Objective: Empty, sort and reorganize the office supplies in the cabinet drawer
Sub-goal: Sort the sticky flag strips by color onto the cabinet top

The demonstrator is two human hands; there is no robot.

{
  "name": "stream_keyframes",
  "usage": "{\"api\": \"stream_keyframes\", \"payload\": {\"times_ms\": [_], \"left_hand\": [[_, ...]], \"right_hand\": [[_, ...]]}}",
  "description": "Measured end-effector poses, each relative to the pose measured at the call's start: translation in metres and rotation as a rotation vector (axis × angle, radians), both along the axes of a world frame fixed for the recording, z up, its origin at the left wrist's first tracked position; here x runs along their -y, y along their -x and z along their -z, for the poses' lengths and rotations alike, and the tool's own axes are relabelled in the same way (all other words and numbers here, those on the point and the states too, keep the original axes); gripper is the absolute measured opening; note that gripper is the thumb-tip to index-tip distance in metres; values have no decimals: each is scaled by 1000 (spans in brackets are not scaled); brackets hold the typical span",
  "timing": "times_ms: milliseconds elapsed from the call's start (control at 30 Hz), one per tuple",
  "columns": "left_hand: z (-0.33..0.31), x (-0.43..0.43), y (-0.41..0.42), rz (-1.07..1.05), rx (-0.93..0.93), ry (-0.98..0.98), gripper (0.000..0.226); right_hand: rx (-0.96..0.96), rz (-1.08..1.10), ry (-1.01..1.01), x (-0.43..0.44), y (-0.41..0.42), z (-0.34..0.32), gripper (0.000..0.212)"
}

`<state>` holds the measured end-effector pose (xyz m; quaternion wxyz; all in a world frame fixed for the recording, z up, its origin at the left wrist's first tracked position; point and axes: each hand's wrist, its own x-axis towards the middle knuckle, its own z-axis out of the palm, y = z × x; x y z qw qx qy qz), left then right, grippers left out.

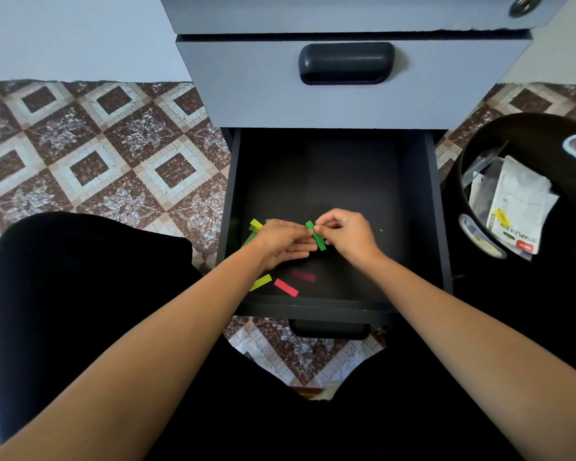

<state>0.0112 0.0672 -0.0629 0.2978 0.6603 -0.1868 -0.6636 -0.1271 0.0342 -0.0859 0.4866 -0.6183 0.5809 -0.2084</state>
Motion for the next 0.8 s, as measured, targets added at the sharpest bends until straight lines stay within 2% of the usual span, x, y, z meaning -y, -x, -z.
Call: {"api": "stream_keyframes", "payload": {"times_ms": [100,233,367,633,800], "left_hand": [[-1,0,-1,-28,7,5,16],[-1,2,-1,-140,-8,2,19],[-4,0,-1,-200,-57,2,21],[-3,-1,5,-67,111,-2,26],[-5,-3,3,-119,111,27,17]], "right_hand": [[-4,-41,44,-2,0,-3,7],[-4,-27,69,-3,-1,-5,18],[-54,-111,65,-9,-1,-7,25],[-119,-205,148,-17,-1,-7,29],[-13,-160,51,-12,-4,-9,25]]}}
